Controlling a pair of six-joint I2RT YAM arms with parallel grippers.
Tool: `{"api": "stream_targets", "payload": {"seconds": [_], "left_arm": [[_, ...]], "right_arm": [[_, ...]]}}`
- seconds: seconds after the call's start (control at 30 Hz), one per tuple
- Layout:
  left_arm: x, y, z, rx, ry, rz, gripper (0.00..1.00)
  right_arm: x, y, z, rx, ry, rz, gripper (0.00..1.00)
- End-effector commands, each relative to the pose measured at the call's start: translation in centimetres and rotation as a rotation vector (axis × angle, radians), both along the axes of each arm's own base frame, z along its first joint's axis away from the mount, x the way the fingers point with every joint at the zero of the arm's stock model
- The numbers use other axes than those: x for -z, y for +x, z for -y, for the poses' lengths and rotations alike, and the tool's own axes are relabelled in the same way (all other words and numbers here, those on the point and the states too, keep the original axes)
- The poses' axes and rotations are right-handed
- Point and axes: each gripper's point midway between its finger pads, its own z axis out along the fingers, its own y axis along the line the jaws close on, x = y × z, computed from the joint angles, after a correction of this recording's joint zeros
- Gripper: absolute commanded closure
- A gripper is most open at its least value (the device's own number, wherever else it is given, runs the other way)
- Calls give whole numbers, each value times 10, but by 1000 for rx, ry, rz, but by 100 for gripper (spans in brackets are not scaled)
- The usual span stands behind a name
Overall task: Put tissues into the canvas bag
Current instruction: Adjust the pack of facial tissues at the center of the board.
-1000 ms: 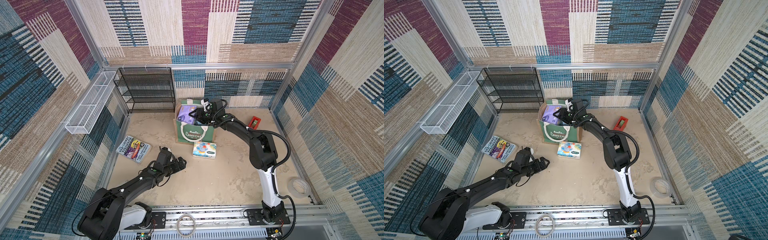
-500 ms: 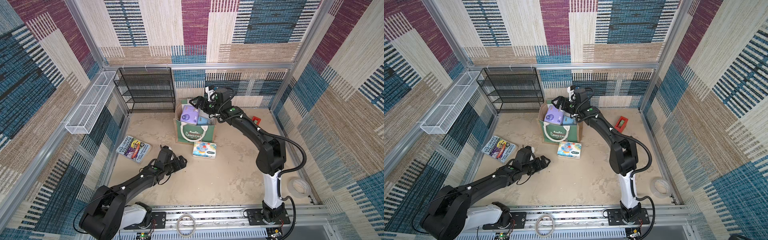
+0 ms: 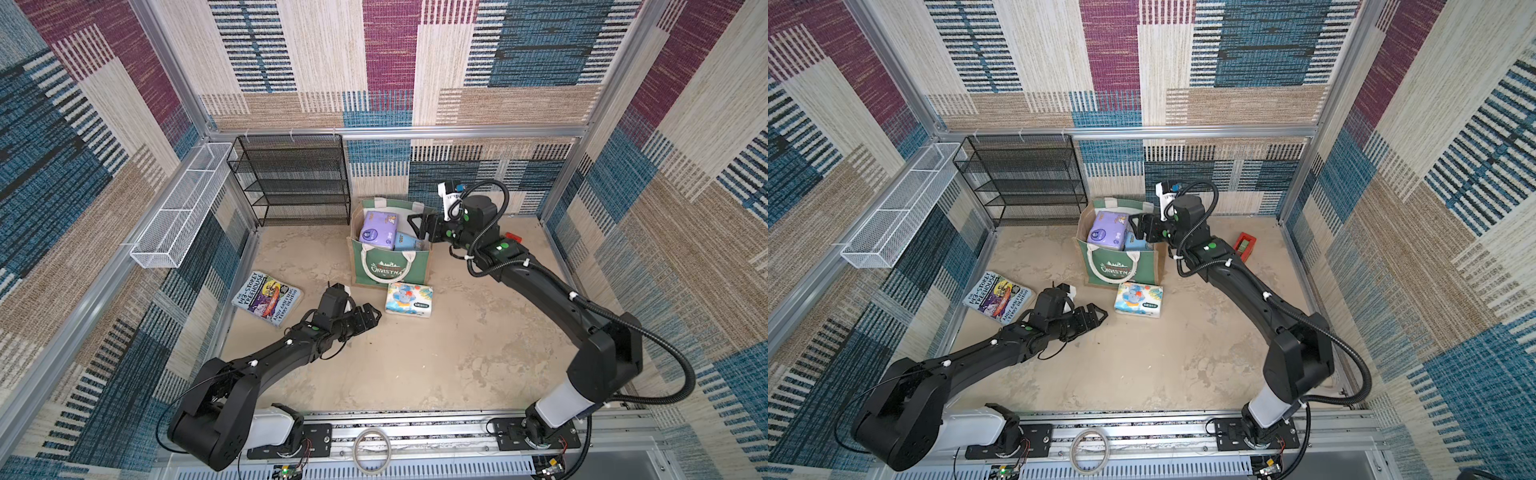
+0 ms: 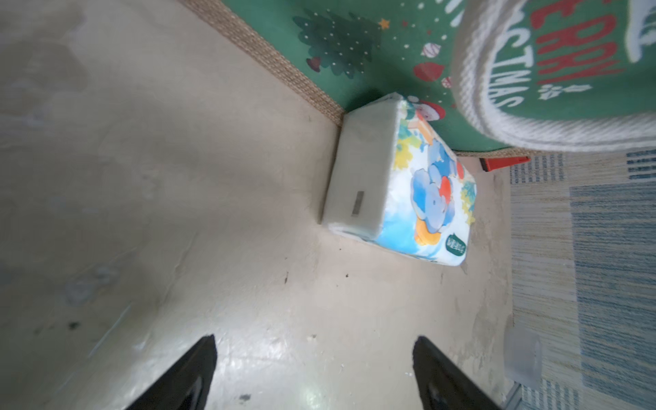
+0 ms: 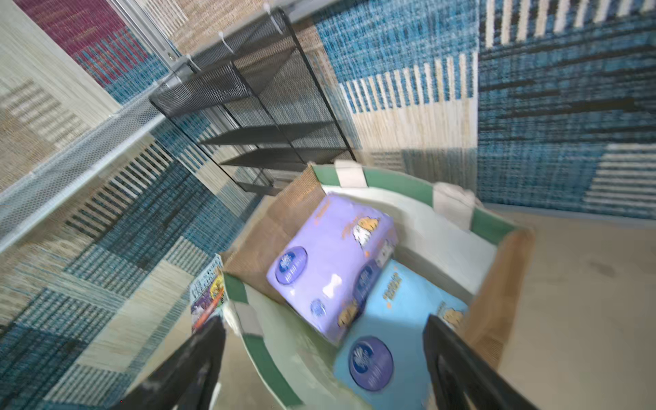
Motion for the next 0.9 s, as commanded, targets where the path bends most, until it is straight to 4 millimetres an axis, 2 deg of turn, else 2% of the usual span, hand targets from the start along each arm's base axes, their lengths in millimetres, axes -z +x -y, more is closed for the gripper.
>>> {"api": "stream_targets", "payload": {"seconds": [0.0,0.03,0.13,0.2,0.3,0.43,0.5,0.67,0.87], "left_arm": [[-19,12,23,72,-93,57,12],[-20,14,27,80,-110,54,13],[-21,20,35,88,-149,54,15],[-20,23,39,89,-169,52,16],[-18,24,42,87,-185,45,18],[-17,23,45,92,-186,38,20],[-16,21,47,97,-186,36,21],[-13,18,49,102,-185,26,23],[-11,17,49,96,-179,23,24]], "right_arm": [[3,-1,35,86,-33,97,24],[17,-5,47,107,-28,74,29],[51,-20,76,146,-3,33,31],[71,-28,89,160,0,26,33],[100,-38,96,158,9,-7,38],[143,-35,99,167,66,-132,43],[159,-31,96,159,82,-182,46],[184,-22,82,108,122,-233,49],[206,-21,73,64,137,-277,49]]}}
